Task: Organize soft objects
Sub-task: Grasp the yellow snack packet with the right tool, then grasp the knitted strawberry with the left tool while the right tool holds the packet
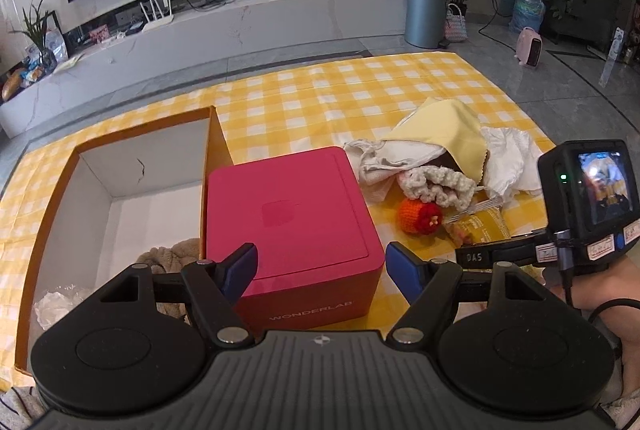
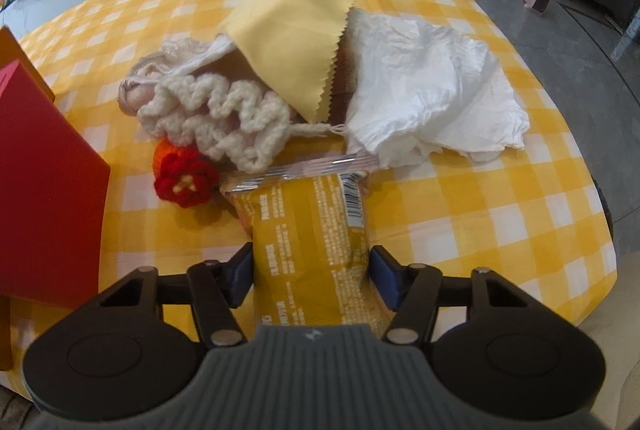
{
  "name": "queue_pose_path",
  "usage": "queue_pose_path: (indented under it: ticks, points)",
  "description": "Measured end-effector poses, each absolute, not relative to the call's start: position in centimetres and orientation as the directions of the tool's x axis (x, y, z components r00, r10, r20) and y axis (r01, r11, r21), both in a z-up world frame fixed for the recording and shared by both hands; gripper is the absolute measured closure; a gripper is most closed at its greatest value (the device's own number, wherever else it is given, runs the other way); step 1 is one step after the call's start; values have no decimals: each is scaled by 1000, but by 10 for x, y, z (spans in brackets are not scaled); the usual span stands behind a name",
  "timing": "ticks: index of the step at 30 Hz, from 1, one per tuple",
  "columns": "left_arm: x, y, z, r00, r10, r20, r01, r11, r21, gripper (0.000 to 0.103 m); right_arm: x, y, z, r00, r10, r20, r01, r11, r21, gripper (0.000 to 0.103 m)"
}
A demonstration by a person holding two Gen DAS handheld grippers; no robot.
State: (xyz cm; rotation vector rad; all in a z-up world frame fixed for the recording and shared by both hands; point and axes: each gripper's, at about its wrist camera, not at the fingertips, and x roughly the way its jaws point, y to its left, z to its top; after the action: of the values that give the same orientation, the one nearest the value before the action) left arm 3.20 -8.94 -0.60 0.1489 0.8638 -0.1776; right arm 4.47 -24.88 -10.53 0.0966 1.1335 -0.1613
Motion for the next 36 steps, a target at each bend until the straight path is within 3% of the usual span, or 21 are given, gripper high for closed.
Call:
queue_pose_path:
  ticks: [3, 8, 11, 18, 22, 28, 30, 32, 36]
  points:
    - [37, -93, -2, 624, -106, -774, 245, 968, 64, 17, 38, -261, -98, 448, -45, -893, 206, 977, 54, 49]
    - [48, -116, 1, 629, -105, -771, 364, 915, 173, 13, 28, -264, -86, 481, -40, -876, 207, 976, 69, 50]
    - [68, -133, -8, 559, -80, -825, 437, 874, 212, 12, 25, -269, -81, 496, -32, -868, 214, 973, 87, 51]
    - [110, -167, -35, 471, -77, -879, 507, 839, 198, 12, 25, -276, -83, 494, -37, -869, 235, 968, 93, 51]
    - [112, -189, -47, 501, -97, -860, 569, 785, 244, 11, 28, -276, -88, 481, -36, -876, 237, 967, 91, 51]
    - [122, -208, -67, 451, -147, -881, 620, 761, 190, 16, 29, -280, -93, 439, -110, -892, 284, 958, 22, 51]
    - [129, -212, -75, 417, -140, -898, 624, 763, 171, 23, 28, -280, -92, 439, -107, -892, 279, 960, 21, 51]
    - [134, -216, -85, 389, -122, -913, 618, 770, 160, 40, 29, -277, -93, 435, -102, -894, 261, 965, 16, 52]
    - [140, -223, -104, 367, -92, -926, 602, 782, 161, 44, 30, -275, -95, 430, -97, -897, 251, 968, 15, 52]
